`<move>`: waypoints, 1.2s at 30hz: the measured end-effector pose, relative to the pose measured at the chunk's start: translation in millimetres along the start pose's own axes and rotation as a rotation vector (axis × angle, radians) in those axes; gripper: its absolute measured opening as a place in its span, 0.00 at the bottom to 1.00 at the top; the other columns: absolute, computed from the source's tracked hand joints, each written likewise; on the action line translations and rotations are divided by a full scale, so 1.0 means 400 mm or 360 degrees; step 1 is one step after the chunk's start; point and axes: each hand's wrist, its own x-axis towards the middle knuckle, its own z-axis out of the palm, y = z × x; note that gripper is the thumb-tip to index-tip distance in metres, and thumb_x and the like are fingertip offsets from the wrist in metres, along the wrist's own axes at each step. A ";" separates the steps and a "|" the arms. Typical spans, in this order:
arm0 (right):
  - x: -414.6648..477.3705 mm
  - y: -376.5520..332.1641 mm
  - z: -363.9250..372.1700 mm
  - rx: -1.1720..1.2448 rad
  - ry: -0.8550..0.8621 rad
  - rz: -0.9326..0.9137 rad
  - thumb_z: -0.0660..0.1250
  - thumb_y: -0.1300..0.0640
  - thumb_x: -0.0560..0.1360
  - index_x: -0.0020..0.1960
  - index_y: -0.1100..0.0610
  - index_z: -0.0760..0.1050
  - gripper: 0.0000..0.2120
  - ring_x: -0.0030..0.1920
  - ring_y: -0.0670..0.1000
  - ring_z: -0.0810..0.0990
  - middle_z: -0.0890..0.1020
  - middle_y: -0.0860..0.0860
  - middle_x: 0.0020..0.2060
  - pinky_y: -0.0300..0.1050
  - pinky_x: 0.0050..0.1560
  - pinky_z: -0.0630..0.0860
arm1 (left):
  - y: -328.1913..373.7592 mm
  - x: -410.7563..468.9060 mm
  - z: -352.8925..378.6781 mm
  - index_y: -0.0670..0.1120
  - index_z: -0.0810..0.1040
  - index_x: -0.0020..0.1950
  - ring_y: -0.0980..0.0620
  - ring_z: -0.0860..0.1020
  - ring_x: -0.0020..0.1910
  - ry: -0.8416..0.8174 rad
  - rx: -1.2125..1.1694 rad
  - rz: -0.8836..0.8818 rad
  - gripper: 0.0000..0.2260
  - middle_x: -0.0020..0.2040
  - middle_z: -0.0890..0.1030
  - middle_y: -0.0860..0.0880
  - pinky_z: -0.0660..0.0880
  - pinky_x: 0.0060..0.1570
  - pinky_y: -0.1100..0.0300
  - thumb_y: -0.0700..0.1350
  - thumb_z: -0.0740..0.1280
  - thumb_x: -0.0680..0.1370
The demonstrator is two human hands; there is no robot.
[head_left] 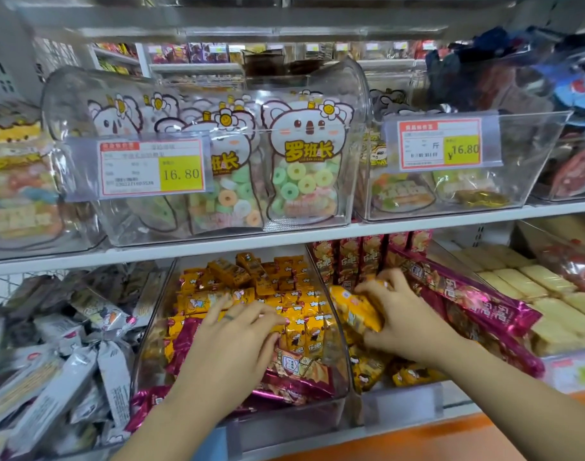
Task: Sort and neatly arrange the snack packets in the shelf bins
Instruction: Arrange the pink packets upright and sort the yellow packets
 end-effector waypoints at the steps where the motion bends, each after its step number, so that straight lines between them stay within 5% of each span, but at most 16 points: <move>1: -0.006 -0.014 -0.018 0.0030 0.0160 0.0004 0.71 0.46 0.66 0.65 0.43 0.65 0.30 0.47 0.56 0.77 0.60 0.49 0.58 0.43 0.42 0.73 | -0.009 -0.002 -0.004 0.57 0.81 0.49 0.58 0.80 0.43 0.0039 0.0036 -0.0001 0.07 0.47 0.80 0.60 0.63 0.65 0.51 0.47 0.68 0.73; 5: -0.033 -0.116 -0.069 -0.0069 0.0486 -0.0172 0.68 0.45 0.69 0.66 0.42 0.68 0.26 0.50 0.56 0.76 0.62 0.48 0.52 0.48 0.43 0.76 | -0.046 -0.020 -0.022 0.54 0.82 0.48 0.55 0.81 0.45 0.0059 0.0141 -0.0086 0.08 0.47 0.81 0.58 0.58 0.64 0.50 0.45 0.72 0.71; 9: -0.021 -0.228 -0.031 -0.0253 0.0414 -0.0464 0.67 0.46 0.70 0.67 0.44 0.69 0.25 0.56 0.58 0.74 0.67 0.54 0.62 0.51 0.43 0.77 | -0.071 -0.040 -0.017 0.55 0.81 0.47 0.54 0.80 0.46 -0.0010 0.0178 -0.0173 0.05 0.46 0.80 0.57 0.58 0.64 0.49 0.48 0.69 0.73; 15: 0.129 -0.301 0.035 -0.0154 0.0314 -0.0221 0.62 0.43 0.75 0.66 0.49 0.69 0.22 0.57 0.58 0.76 0.75 0.54 0.59 0.50 0.52 0.76 | -0.085 -0.062 -0.025 0.56 0.81 0.45 0.57 0.79 0.44 -0.0037 0.0111 -0.0229 0.15 0.45 0.80 0.60 0.60 0.63 0.50 0.55 0.55 0.75; 19: 0.188 -0.310 0.086 0.0201 0.0402 -0.0160 0.67 0.47 0.74 0.71 0.53 0.65 0.28 0.70 0.59 0.60 0.62 0.58 0.69 0.49 0.66 0.63 | -0.095 -0.070 -0.028 0.57 0.81 0.46 0.57 0.79 0.45 -0.0028 0.0066 -0.0210 0.15 0.46 0.80 0.60 0.59 0.63 0.51 0.55 0.55 0.76; 25: 0.109 -0.290 0.102 -0.0354 0.0558 -0.0381 0.72 0.47 0.68 0.70 0.48 0.66 0.32 0.67 0.61 0.64 0.68 0.56 0.66 0.57 0.64 0.68 | -0.103 -0.080 -0.023 0.57 0.81 0.47 0.57 0.79 0.48 -0.0005 0.0035 -0.0180 0.14 0.46 0.79 0.60 0.61 0.64 0.51 0.55 0.55 0.76; 30: 0.109 -0.256 0.107 -0.0596 0.0108 -0.0465 0.60 0.60 0.75 0.76 0.50 0.51 0.33 0.75 0.60 0.49 0.64 0.52 0.72 0.53 0.74 0.52 | -0.101 -0.079 -0.021 0.57 0.81 0.47 0.57 0.78 0.49 -0.0008 0.0021 -0.0180 0.14 0.46 0.79 0.60 0.59 0.64 0.52 0.54 0.55 0.76; 36: 0.190 -0.272 0.072 -0.0261 -0.0026 -0.0587 0.59 0.61 0.76 0.77 0.49 0.50 0.33 0.76 0.57 0.48 0.57 0.52 0.75 0.50 0.75 0.45 | -0.097 -0.076 -0.028 0.57 0.81 0.46 0.58 0.79 0.47 -0.0040 0.0009 -0.0204 0.15 0.46 0.80 0.61 0.60 0.64 0.52 0.54 0.55 0.76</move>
